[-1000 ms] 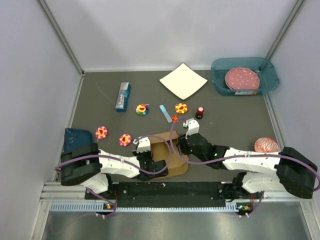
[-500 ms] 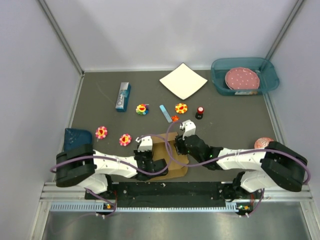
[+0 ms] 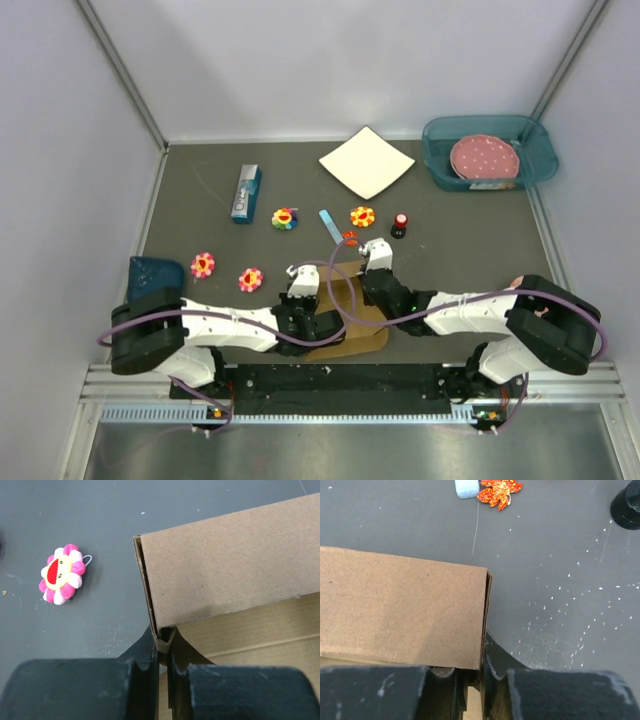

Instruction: Fold the paper box

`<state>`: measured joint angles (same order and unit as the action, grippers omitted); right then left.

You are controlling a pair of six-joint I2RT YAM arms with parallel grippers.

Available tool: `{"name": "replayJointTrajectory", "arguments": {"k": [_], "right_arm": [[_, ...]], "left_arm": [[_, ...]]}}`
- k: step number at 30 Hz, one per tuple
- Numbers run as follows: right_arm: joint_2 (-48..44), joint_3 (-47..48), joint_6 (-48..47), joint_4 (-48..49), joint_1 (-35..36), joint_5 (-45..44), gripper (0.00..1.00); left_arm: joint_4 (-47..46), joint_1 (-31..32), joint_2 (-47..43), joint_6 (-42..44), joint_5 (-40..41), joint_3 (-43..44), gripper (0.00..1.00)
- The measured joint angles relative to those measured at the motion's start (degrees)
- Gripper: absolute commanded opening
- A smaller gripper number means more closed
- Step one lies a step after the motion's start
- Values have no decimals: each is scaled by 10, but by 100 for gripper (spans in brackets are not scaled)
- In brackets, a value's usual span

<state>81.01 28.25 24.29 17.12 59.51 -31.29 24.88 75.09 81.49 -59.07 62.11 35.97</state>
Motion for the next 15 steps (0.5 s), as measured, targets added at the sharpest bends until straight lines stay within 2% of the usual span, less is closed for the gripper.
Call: {"name": "replayJointTrajectory", "arguments": {"k": [3, 5, 6, 7, 11, 12, 15], "right_arm": [[0, 8, 8, -17, 0, -18, 19], [0, 17, 9, -42, 0, -27, 13], [0, 22, 11, -54, 0, -32, 3], [0, 27, 14, -65, 0, -36, 0], [3, 60, 29, -112, 0, -52, 0], [4, 68, 33, -127, 0, -54, 0], [5, 85, 45, -167, 0, -55, 0]], "left_arm": [[2, -1, 0, 13, -9, 11, 0], [3, -2, 2, 23, -14, 19, 0], [4, -2, 4, 26, -17, 23, 0], [4, -2, 7, 29, -21, 26, 0], [4, -3, 22, 32, -32, 32, 0], [4, -4, 24, 33, -34, 34, 2], [2, -4, 24, 33, -41, 34, 19]]}}
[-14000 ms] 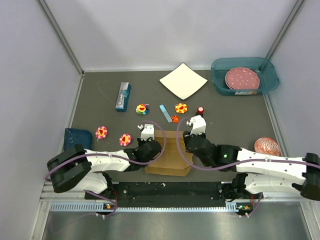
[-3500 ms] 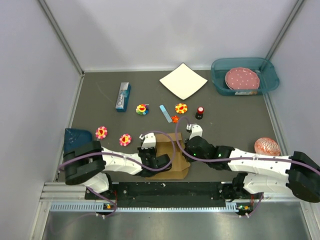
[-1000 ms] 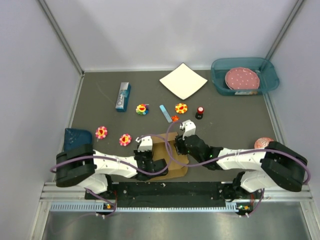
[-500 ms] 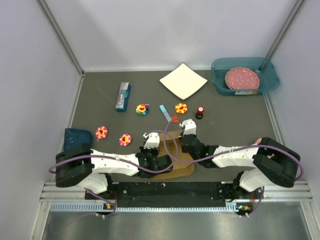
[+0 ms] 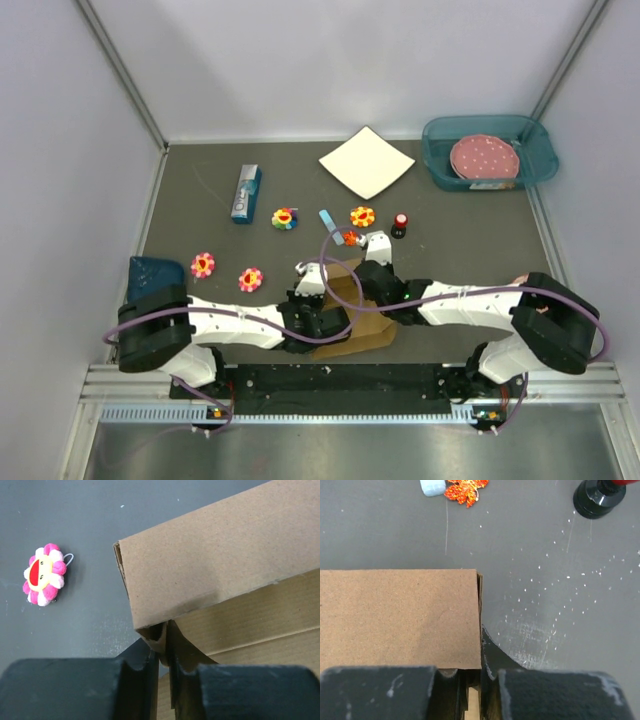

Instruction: Fold the paper box

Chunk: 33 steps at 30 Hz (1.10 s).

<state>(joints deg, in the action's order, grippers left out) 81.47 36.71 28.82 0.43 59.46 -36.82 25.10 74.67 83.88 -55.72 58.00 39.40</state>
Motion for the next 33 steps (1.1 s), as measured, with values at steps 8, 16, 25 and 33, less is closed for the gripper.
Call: {"name": "replayJointTrajectory", "arguments": {"k": [8, 16, 25, 33], "right_arm": [[-1, 12, 27, -84, 0, 10, 0], [-16, 13, 54, -121, 0, 28, 0], [-26, 13, 77, -140, 0, 40, 0], [-35, 12, 103, -153, 0, 63, 0]], "left_arm": [[-59, 3, -45, 36, -27, -17, 57], [-146, 4, -134, 62, -41, -88, 63], [-200, 4, -143, 63, -57, -131, 58], [-237, 3, -118, 61, -61, -147, 30]]}}
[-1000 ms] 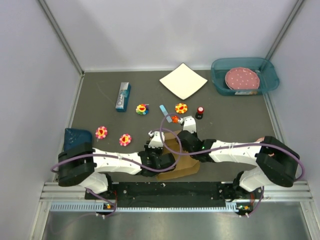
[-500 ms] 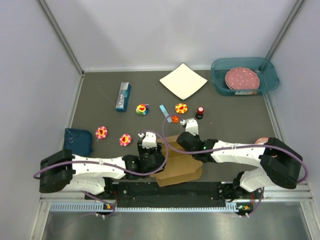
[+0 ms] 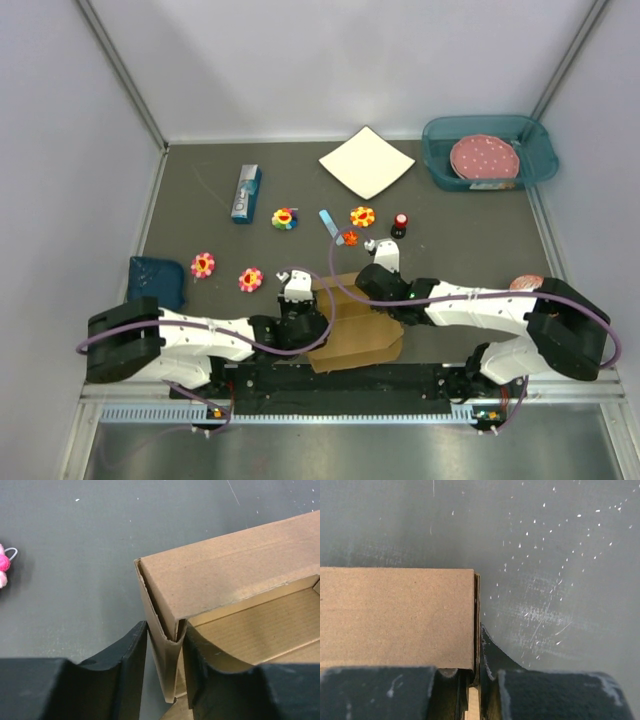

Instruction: Fold the paper box

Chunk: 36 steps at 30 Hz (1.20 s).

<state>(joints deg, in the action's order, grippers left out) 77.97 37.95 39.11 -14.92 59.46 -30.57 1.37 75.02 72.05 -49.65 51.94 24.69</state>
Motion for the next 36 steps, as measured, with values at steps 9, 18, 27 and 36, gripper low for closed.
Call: {"name": "replayJointTrajectory", "arguments": {"k": [9, 18, 27, 36], "right_arm": [[-12, 0, 20, -25, 0, 12, 0], [-13, 0, 29, -28, 1, 13, 0], [-19, 0, 30, -34, 5, 13, 18], [-78, -1, 24, -33, 14, 13, 47]], "left_arm": [[-55, -5, 26, 25, 24, -12, 0], [-50, -5, 39, 12, 33, -7, 5], [-43, -4, 49, -11, 38, -3, 0], [-32, -4, 73, -34, 63, 5, 0]]}}
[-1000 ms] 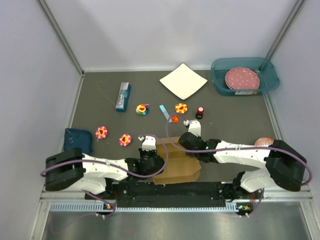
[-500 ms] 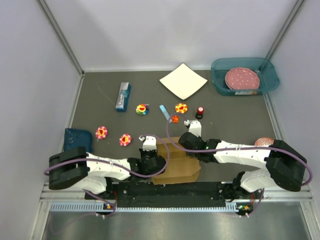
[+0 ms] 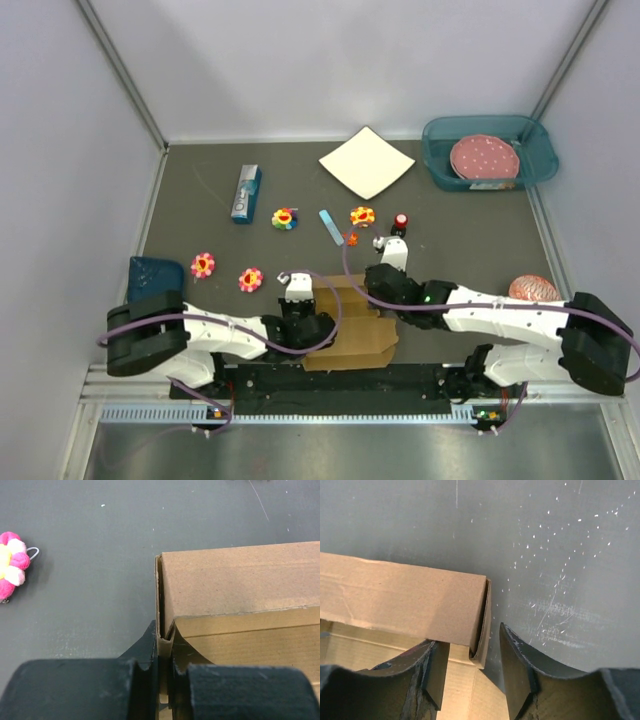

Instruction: Fold the paper box

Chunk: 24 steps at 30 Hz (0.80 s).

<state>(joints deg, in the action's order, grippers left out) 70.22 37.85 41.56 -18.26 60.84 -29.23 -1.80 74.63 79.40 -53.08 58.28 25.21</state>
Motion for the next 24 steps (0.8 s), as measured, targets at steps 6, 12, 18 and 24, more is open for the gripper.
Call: {"name": "replayJointTrajectory", "arguments": {"k": [6, 12, 18, 24], "right_arm": [[-44, -30, -16, 15, 5, 2, 57], [-163, -82, -38, 24, 8, 15, 59], [-219, -93, -56, 29, 9, 9, 59], [-103, -76, -70, 32, 9, -2, 58]], "left_arm": [[24, 0, 28, -34, 29, 20, 0], [50, 1, 70, -92, 77, 42, 0], [76, 2, 104, -141, 113, 61, 0], [135, 2, 113, -156, 91, 96, 0]]}}
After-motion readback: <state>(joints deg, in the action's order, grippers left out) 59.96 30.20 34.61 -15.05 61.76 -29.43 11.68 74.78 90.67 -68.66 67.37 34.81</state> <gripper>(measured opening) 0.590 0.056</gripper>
